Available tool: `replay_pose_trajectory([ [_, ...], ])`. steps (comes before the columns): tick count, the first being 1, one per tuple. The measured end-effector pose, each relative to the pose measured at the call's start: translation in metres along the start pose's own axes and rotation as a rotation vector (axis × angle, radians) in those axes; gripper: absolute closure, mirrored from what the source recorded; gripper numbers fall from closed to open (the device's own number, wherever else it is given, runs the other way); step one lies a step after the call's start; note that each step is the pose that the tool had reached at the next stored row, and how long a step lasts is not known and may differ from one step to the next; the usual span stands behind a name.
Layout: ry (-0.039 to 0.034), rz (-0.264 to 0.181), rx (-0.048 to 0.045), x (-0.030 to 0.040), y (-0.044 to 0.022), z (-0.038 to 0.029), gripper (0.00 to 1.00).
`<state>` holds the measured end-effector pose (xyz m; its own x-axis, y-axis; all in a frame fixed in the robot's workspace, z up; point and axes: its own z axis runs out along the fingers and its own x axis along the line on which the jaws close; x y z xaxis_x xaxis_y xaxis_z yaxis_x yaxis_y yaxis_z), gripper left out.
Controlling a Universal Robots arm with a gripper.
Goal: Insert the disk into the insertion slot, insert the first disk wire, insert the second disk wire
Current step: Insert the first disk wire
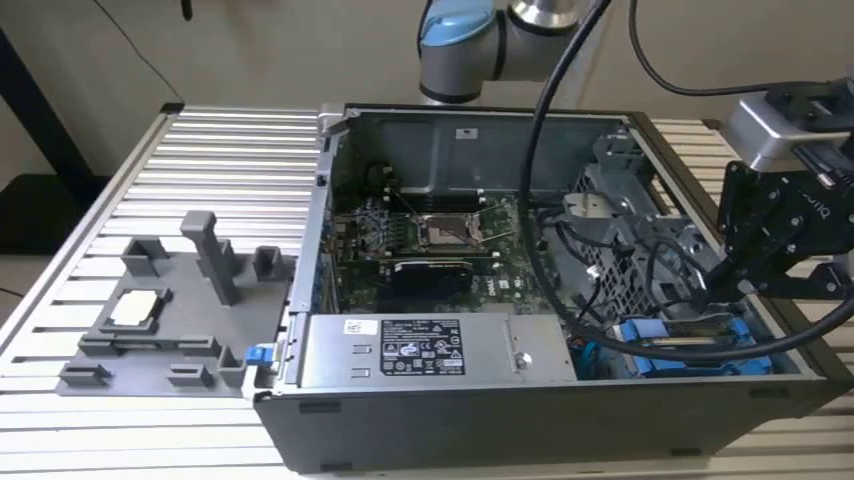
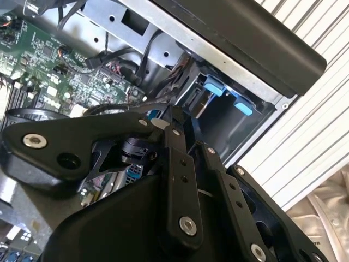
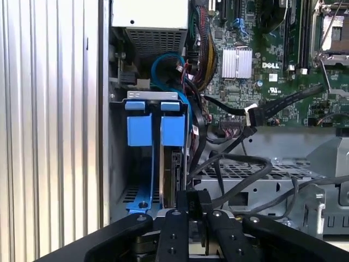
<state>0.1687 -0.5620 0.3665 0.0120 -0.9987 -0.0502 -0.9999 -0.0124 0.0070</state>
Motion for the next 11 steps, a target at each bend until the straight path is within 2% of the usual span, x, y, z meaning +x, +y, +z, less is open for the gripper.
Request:
replay_pose_trajectory([
  [3, -0.0005, 0.003, -0.0077, 0.0004, -0.0024, 0.0032, 0.81],
  [11, -0.0013, 0.013, -0.0120, 0.0041, -0.0049, 0.0133, 0.81],
])
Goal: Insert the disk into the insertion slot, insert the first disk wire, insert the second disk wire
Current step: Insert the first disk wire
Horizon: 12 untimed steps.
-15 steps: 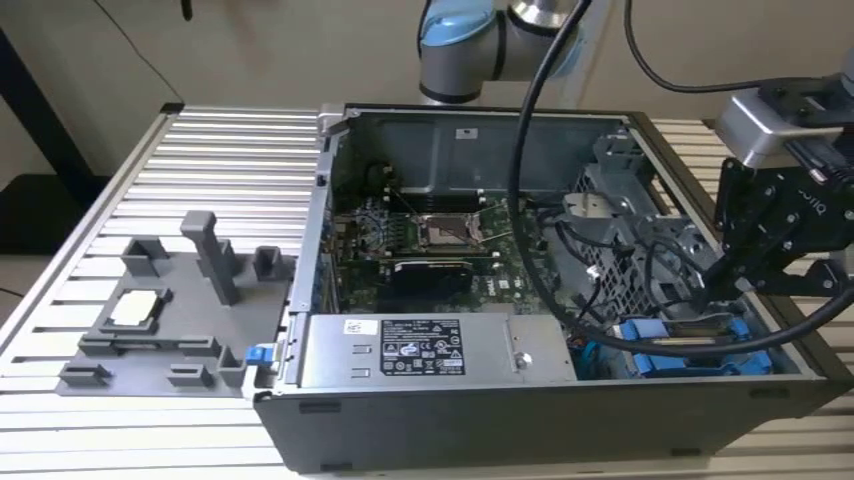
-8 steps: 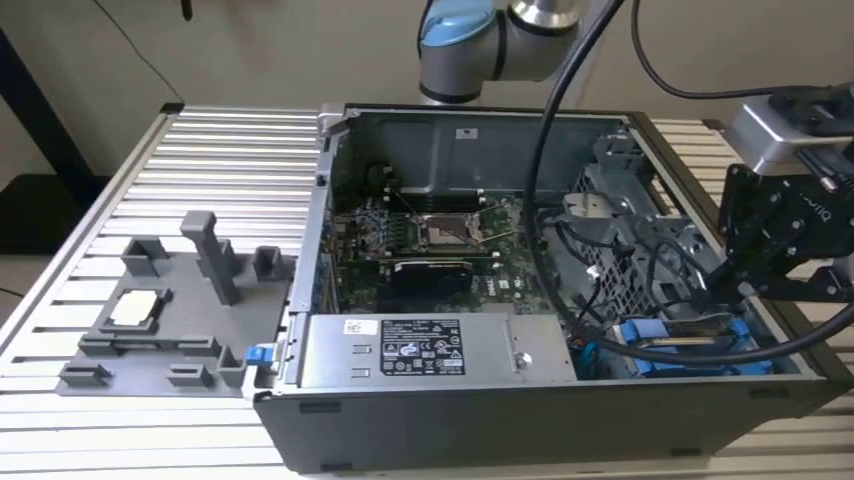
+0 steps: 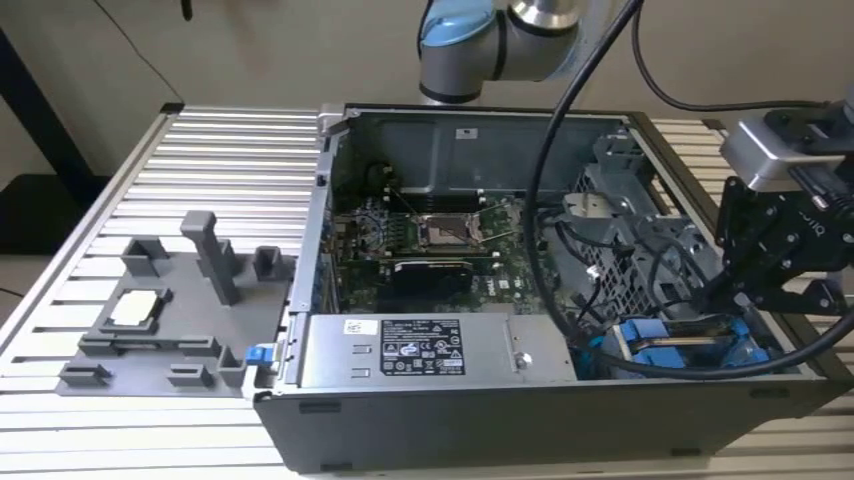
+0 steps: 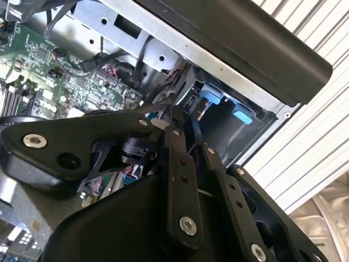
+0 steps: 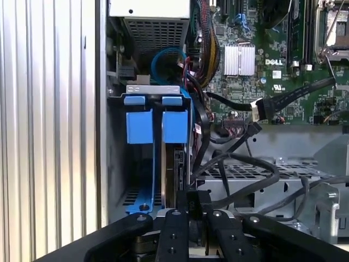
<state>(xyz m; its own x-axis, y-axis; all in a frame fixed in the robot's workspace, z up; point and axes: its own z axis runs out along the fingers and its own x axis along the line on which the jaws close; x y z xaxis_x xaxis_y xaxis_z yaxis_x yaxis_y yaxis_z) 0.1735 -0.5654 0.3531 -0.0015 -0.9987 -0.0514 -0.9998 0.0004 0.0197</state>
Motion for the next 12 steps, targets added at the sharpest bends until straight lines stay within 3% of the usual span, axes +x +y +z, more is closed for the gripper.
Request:
replay_pose_trajectory([
  [12, 0.0000, 0.003, -0.0004, 0.0043, -0.0004, 0.0061, 0.81],
])
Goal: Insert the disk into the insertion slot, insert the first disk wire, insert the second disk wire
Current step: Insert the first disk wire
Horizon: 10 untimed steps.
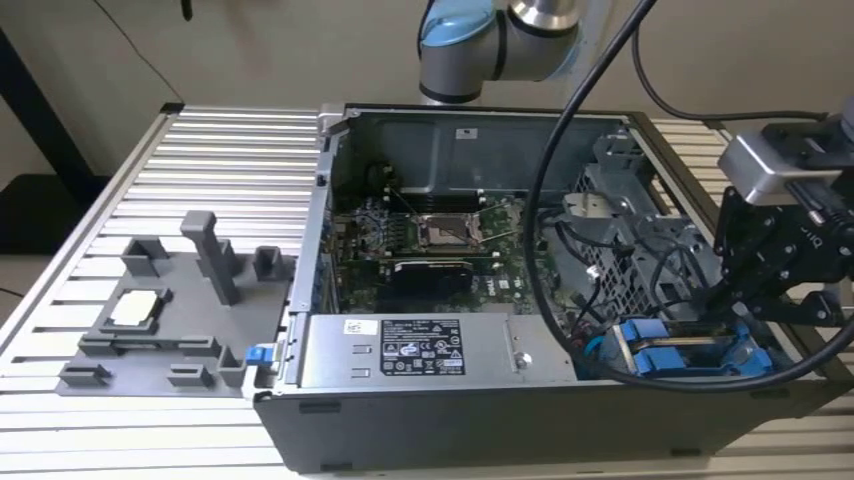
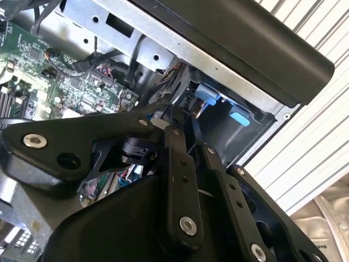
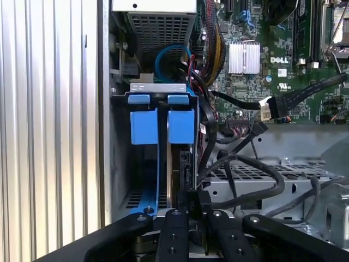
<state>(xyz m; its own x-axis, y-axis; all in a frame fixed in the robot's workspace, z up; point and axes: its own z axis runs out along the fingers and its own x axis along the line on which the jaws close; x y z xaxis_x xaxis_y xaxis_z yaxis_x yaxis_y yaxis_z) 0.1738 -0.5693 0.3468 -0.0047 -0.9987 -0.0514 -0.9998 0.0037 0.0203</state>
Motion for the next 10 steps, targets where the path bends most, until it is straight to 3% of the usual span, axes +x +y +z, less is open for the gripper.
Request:
replay_pose_trajectory([
  [10, -0.0002, 0.000, 0.0000, 0.0003, -0.0001, 0.0041, 0.81],
])
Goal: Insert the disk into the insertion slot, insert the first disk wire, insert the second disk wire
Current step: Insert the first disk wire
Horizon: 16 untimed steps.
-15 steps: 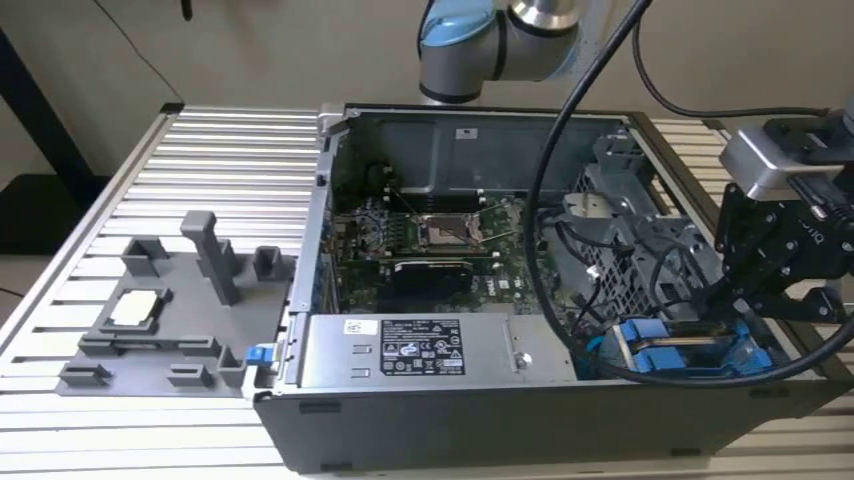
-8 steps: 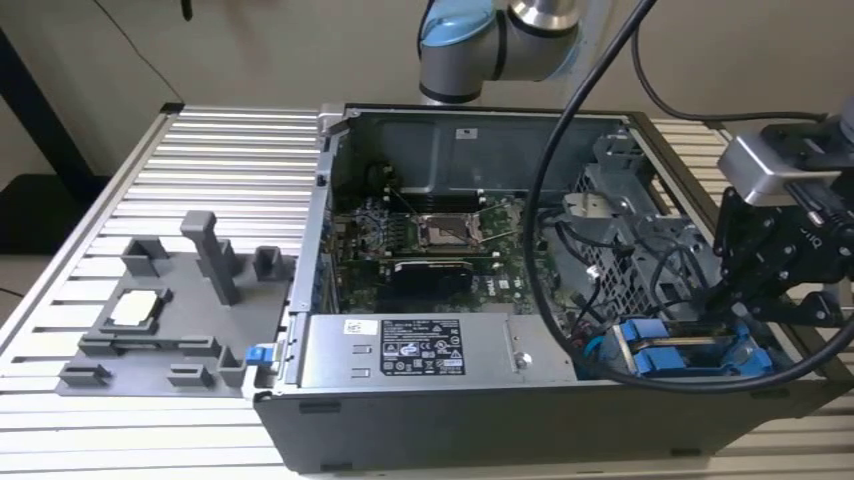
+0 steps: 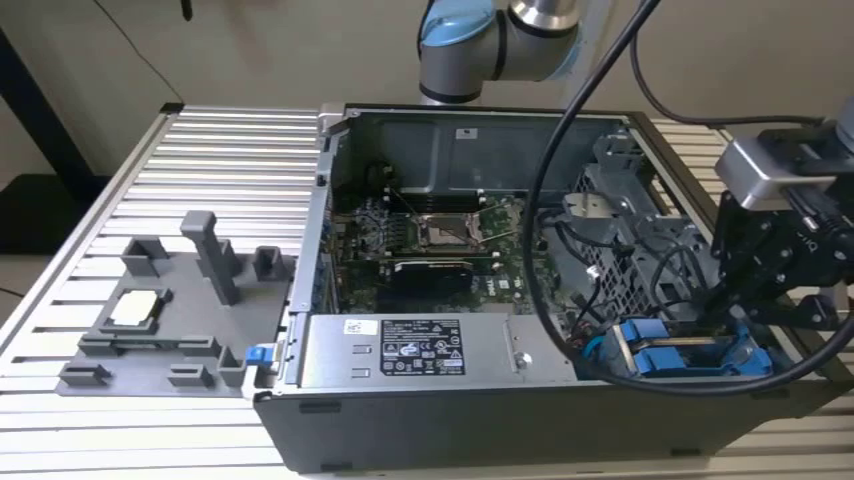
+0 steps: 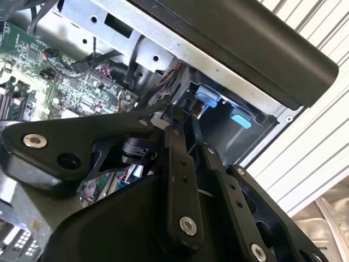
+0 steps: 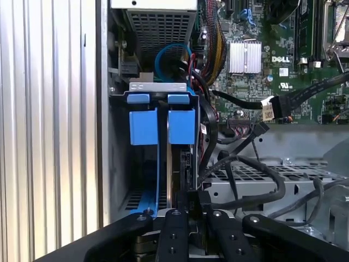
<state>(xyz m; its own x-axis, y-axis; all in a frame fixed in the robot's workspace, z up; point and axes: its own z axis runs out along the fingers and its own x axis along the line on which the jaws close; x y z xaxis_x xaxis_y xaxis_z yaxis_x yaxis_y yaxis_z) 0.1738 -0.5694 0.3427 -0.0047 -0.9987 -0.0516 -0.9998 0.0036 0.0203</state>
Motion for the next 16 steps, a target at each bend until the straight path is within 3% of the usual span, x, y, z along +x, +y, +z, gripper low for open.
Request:
replay_pose_trajectory([
  [16, 0.0000, 0.000, 0.0000, 0.0007, -0.0002, 0.0101, 0.81],
])
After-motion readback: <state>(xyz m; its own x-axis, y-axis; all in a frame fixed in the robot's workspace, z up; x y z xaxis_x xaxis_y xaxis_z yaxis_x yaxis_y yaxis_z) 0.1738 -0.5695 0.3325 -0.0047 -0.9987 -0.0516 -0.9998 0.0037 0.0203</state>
